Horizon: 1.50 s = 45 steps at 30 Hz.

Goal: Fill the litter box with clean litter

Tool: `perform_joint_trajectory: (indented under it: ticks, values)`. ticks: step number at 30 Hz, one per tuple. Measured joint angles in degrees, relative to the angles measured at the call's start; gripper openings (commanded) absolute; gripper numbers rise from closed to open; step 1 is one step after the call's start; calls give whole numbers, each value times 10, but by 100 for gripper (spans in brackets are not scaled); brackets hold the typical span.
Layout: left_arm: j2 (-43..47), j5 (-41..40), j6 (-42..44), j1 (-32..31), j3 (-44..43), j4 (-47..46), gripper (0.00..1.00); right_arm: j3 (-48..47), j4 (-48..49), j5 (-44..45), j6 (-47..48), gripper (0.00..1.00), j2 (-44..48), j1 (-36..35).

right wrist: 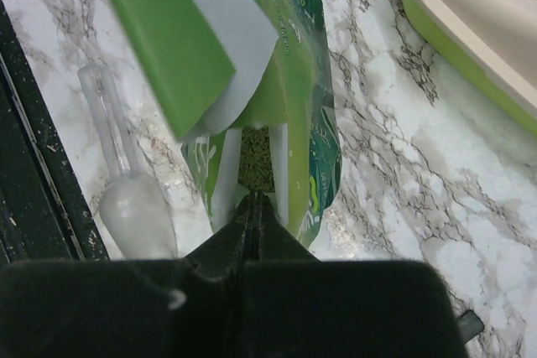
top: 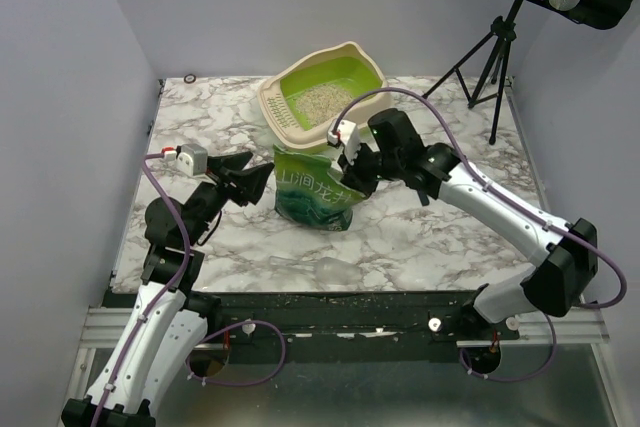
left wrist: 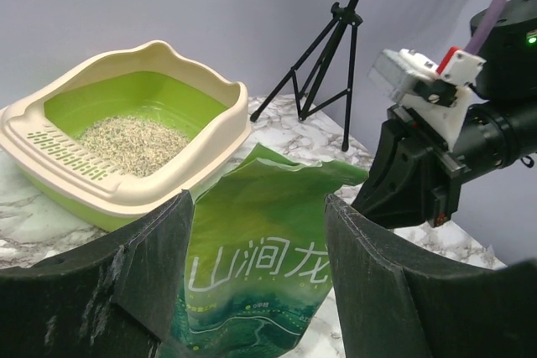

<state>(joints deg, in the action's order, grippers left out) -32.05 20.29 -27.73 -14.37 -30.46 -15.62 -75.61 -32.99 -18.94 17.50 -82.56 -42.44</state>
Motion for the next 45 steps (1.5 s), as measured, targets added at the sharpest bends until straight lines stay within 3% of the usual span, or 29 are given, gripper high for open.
perform_joint_trajectory:
  ticks: [3,10,22,29,40,45]
  values:
    - [0,0,0,0,0,0,72,0,5,-4,-4,36,-20,0]
    - [1,0,0,-2,0,1,72,-28,3,-53,6,62,-82,0]
    - [0,0,0,-4,-1,1,72,-43,3,-129,25,68,-87,2]
    - [-4,0,0,-4,-1,3,72,-45,1,-102,19,68,-64,1]
    - [-9,0,1,-4,-1,7,72,-38,-1,-18,-15,70,144,-5]
    - [-18,-3,12,-9,-28,41,72,-12,0,-27,-24,68,196,-54]
